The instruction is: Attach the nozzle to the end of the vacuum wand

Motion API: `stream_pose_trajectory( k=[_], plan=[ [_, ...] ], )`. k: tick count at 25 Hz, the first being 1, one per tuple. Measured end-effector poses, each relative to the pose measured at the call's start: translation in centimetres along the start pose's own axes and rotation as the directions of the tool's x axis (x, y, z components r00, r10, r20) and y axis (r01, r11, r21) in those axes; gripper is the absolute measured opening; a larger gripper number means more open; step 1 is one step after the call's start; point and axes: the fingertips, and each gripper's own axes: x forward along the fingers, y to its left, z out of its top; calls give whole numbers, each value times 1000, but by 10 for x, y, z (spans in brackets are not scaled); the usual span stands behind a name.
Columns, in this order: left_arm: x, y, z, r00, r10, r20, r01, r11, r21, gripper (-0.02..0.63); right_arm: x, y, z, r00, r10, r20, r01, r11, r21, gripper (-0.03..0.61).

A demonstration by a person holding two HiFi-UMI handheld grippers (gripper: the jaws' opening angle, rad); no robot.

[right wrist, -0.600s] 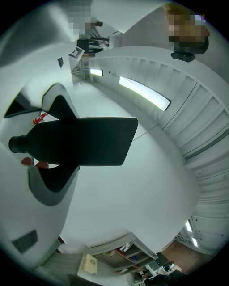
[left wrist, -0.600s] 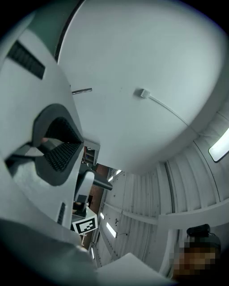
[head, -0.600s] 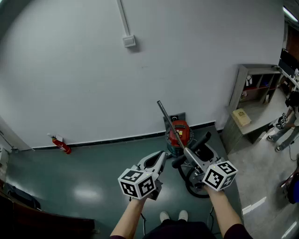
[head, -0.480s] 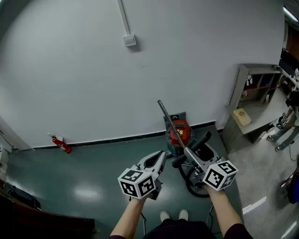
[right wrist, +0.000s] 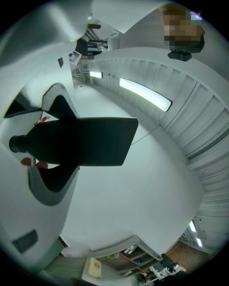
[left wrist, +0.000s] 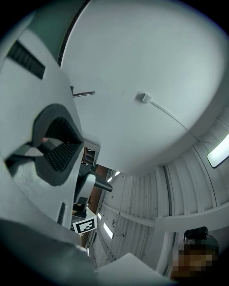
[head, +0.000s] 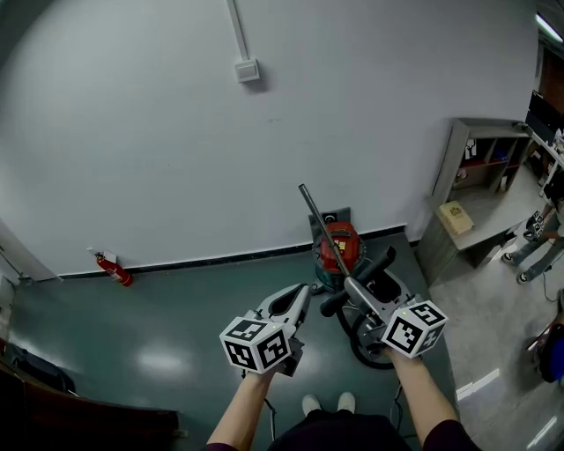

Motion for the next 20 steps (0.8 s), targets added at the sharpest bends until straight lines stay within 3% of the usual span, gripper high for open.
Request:
stream_pose_trajectory(
  k=[20],
  plan=[
    [-13, 44, -12, 999, -35, -35, 33, 998, -48, 3, 19, -3, -25, 997, -76, 11, 75, 995, 63, 310]
  ],
)
